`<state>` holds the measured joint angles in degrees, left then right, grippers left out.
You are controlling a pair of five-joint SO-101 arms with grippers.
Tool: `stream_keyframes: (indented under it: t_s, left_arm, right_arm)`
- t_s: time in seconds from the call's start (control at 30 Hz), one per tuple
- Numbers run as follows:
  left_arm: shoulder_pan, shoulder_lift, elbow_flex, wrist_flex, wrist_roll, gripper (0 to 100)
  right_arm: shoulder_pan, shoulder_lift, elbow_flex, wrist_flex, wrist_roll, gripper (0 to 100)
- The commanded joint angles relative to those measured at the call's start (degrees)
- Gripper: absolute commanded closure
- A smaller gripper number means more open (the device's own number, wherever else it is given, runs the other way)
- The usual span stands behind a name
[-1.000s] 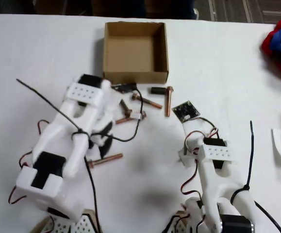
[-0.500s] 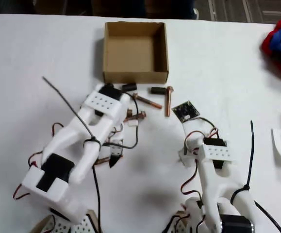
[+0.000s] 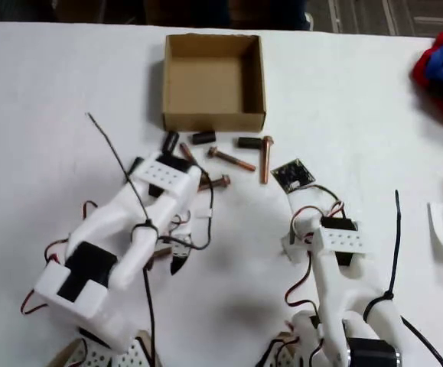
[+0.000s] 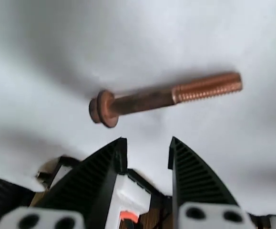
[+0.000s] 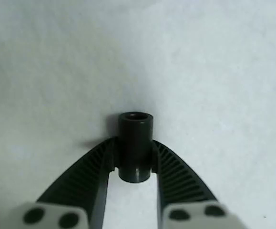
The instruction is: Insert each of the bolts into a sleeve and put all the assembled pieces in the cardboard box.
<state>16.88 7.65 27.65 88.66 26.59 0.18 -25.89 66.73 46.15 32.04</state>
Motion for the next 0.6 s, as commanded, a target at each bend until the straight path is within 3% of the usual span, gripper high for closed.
stream_keyframes:
  t_s: [0.0, 0.37, 0.57]
  left_arm:
    - [-0.53, -2.46, 1.01, -3.08, 0.18, 84]
    - [-13.19, -2.55, 0.84, -13.71, 0.35, 84]
    - [-14.42, -2.90, 0.84, -13.71, 0.35, 84]
  right_arm:
    - [0.66, 0.31, 0.00, -1.10, -0.35, 97.8]
    - [0.66, 0.31, 0.00, -1.10, -0.35, 97.8]
    - [0.66, 0.31, 0.00, -1.10, -0.35, 97.8]
